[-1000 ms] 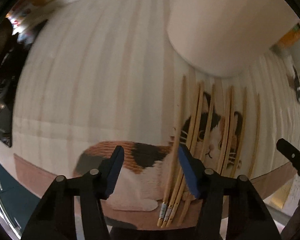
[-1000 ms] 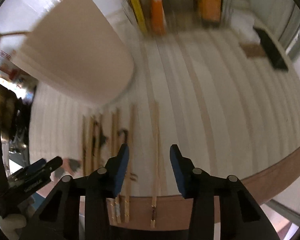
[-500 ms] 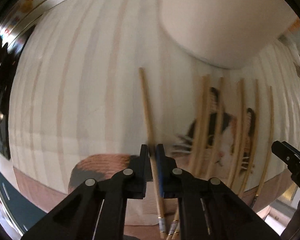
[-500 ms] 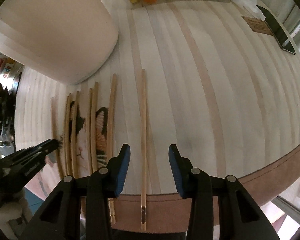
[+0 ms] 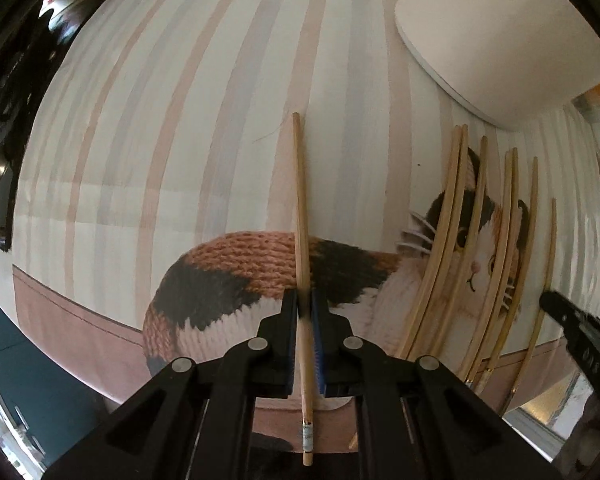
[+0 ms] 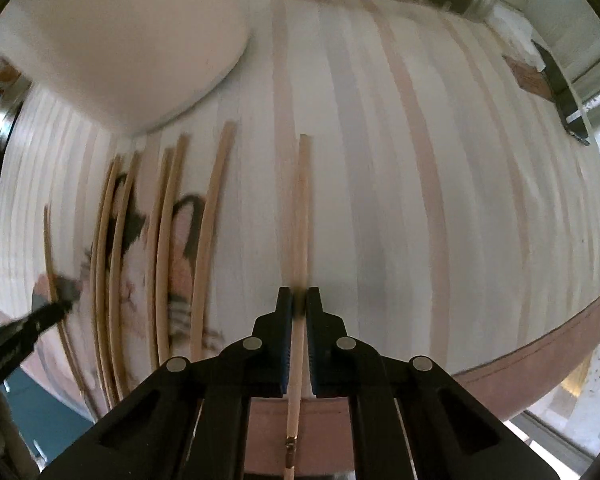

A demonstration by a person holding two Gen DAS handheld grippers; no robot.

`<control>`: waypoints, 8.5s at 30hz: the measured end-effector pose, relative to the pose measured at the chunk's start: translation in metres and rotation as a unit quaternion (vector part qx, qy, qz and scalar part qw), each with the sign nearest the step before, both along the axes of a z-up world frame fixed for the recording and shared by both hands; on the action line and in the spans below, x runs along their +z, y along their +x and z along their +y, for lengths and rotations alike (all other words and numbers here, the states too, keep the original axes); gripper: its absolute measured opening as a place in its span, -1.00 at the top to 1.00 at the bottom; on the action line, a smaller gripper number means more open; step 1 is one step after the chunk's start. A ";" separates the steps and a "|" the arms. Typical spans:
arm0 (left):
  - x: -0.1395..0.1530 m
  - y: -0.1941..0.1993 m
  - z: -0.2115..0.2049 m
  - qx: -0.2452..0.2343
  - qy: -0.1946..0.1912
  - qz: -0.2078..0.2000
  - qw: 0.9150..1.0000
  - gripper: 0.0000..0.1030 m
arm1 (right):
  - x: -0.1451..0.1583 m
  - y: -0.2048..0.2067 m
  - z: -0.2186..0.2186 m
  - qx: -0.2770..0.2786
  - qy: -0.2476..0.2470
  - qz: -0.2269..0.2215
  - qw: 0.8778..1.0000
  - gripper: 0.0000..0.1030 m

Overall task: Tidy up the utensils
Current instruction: 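Lift the left tool's chopstick upright while the right tool carries its chopstick over the holder, then lower both chopsticks into the pink holder and open both tools, then close the left tool on a chopstick on the mat while the right tool grasps another, then lift the left tool's chopstick upright while the right tool carries its chopstick toward the holder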

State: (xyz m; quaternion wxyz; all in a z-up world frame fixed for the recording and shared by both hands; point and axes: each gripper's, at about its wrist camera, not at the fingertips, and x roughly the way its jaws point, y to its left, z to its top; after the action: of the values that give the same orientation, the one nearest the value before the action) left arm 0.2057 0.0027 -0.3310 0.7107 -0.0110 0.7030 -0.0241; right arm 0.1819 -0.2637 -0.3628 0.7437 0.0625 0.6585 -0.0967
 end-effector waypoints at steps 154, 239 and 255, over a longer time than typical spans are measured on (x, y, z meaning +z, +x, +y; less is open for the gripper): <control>0.120 0.037 -0.012 -0.032 0.026 -0.189 0.981 -0.99 | 0.186 0.027 0.003 -0.042 0.057 -0.258 0.964 -0.58; 0.108 0.022 -0.017 -0.007 0.041 -0.207 0.977 0.92 | 0.047 0.021 0.014 -0.015 0.003 -0.082 0.996 0.87; 0.268 0.034 -0.004 0.031 -0.062 -0.347 0.935 0.92 | 0.180 0.016 0.000 -0.048 0.036 -0.263 0.963 0.87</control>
State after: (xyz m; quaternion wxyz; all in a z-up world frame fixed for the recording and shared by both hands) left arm 0.2392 -0.0017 -0.0634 0.9088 -0.0680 0.4089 -0.0478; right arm 0.1982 -0.2633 -0.1831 0.8827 0.1436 0.4386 -0.0884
